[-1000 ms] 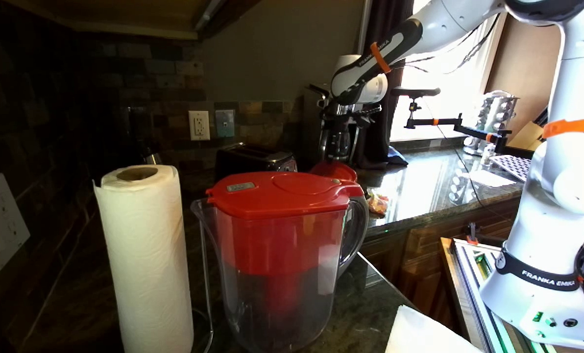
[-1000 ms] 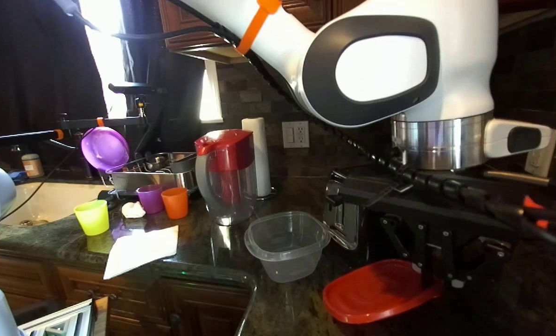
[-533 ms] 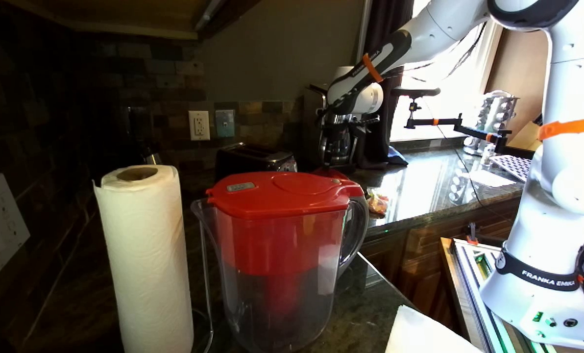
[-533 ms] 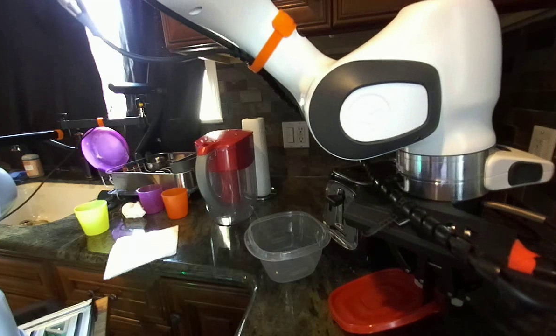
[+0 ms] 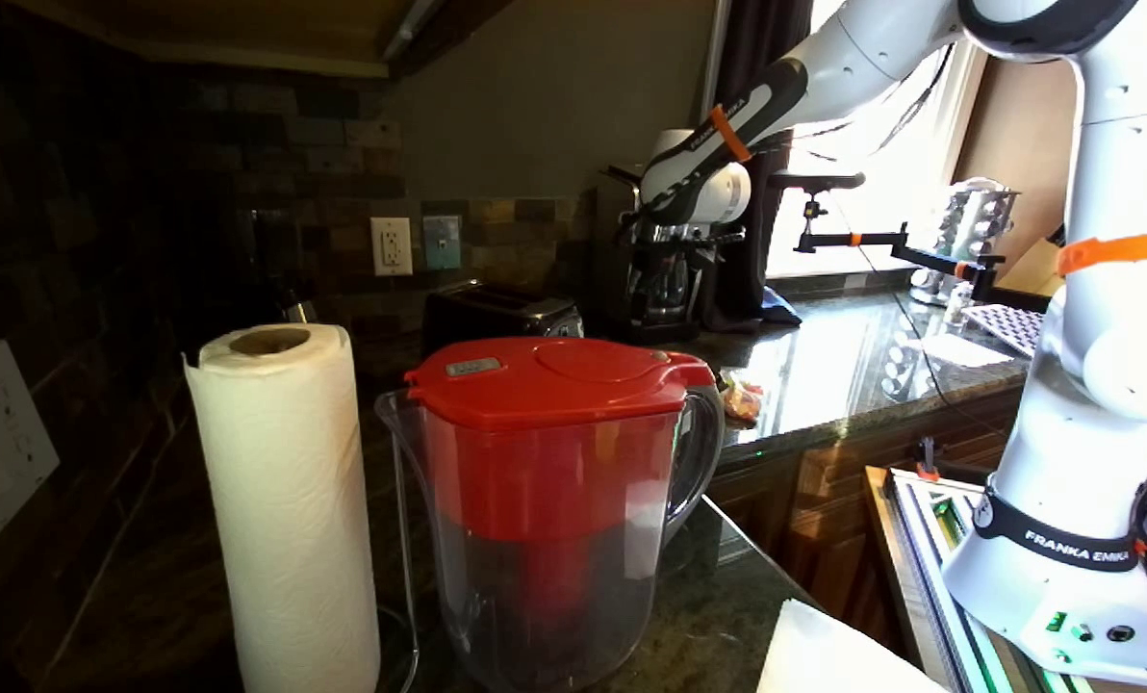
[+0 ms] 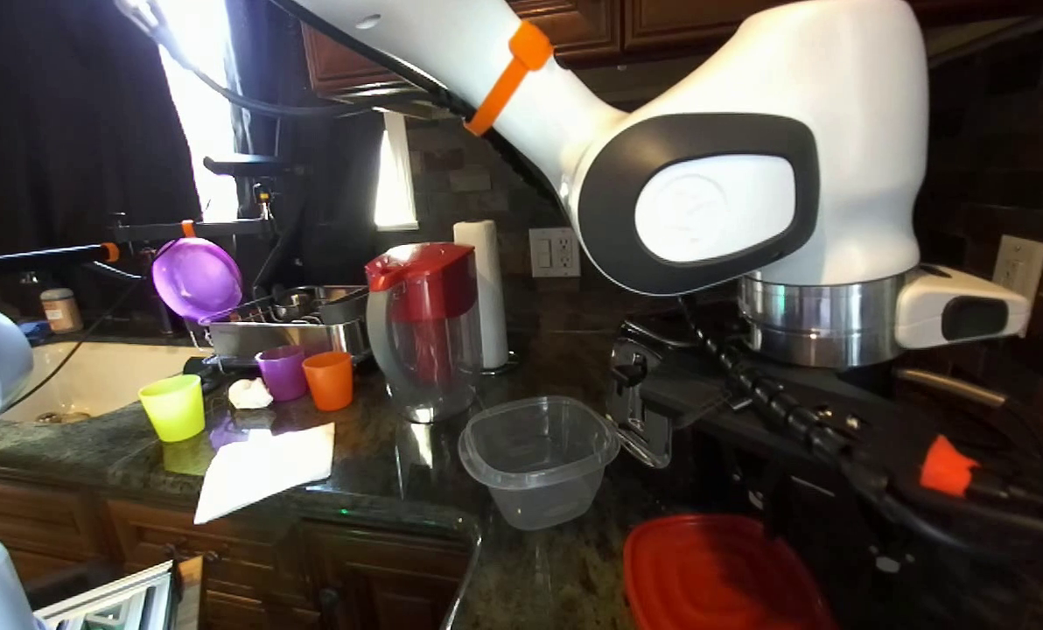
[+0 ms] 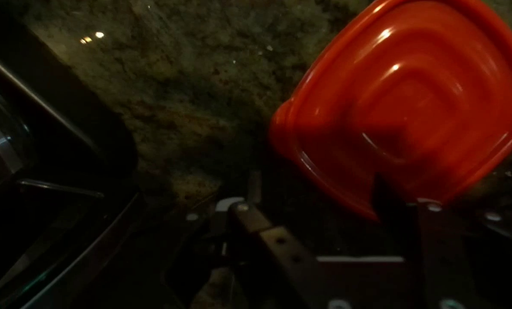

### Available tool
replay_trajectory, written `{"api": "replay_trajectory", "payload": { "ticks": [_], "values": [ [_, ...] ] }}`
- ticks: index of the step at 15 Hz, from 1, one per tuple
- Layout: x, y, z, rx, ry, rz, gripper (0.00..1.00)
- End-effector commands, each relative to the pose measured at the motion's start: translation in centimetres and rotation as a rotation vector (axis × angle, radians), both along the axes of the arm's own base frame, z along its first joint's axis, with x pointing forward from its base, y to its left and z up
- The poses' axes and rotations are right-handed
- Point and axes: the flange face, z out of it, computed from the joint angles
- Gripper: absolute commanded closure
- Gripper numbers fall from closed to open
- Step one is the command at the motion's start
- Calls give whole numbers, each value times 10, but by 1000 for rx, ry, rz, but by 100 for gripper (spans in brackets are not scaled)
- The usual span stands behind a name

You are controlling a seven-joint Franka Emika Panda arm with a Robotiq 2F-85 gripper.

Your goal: Remove the red lid from the bowl, then put the plastic in the bowl and put the lid on the bowl

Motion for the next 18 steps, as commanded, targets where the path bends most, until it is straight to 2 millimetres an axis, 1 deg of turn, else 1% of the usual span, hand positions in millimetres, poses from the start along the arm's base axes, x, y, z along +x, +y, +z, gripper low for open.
{"api": "replay_trajectory", "payload": {
  "ticks": [1,2,6,10,11,13,16,18],
  "values": [
    [-21,22,25,59,33,-39,2],
    [-30,29,30,81,72,-53,0],
    [-64,54,41,128,200,40,0],
    [-97,67,35,71,235,88,0],
    [-106,70,32,63,234,72,0],
    [-120,75,26,55,233,31,0],
    [-137,79,16,93,210,-137,0],
    [-146,78,13,121,206,-242,0]
  ]
}}
